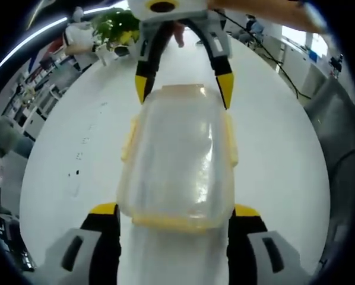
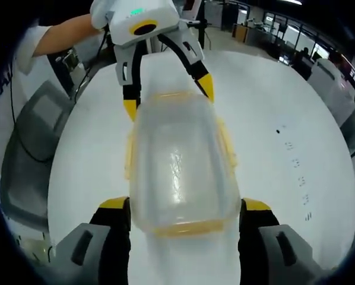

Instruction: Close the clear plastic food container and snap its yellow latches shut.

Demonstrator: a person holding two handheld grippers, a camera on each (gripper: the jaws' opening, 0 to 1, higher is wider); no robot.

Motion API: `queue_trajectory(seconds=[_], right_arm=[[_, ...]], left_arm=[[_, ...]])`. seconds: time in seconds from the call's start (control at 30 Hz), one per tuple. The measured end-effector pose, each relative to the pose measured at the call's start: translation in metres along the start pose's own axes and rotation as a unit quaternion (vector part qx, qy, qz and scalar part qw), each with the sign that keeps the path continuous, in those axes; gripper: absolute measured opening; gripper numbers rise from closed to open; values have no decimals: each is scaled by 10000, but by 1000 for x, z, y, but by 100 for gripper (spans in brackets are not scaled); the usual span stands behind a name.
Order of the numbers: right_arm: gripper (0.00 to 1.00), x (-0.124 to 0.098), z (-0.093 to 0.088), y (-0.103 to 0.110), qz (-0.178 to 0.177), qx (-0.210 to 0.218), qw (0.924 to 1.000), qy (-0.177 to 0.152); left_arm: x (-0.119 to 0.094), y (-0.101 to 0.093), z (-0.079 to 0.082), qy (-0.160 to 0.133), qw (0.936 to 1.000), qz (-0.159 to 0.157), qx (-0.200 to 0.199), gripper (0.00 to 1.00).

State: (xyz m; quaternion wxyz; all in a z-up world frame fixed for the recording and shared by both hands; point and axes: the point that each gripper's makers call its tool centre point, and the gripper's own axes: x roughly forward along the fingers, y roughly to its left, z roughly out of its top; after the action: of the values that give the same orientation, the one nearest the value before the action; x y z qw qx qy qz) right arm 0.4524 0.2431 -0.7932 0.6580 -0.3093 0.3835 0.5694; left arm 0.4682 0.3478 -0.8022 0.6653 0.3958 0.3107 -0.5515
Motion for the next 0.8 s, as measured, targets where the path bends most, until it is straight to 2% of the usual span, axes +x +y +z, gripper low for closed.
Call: queue_trajectory(seconds=[0.6, 0.73, 0.8], right_arm=[[73, -2, -3, -3, -163, 166, 9997, 26], [81, -7, -3, -5, -253, 263, 9993, -19], [80, -11, -2, -5, -265, 289, 9992, -79]], left_arm=[[1, 5, 5, -218, 9995, 207, 64, 72], [-5, 9, 9, -337, 9990, 287, -61, 74], [-8, 10, 12, -394, 9985, 368, -99, 76]])
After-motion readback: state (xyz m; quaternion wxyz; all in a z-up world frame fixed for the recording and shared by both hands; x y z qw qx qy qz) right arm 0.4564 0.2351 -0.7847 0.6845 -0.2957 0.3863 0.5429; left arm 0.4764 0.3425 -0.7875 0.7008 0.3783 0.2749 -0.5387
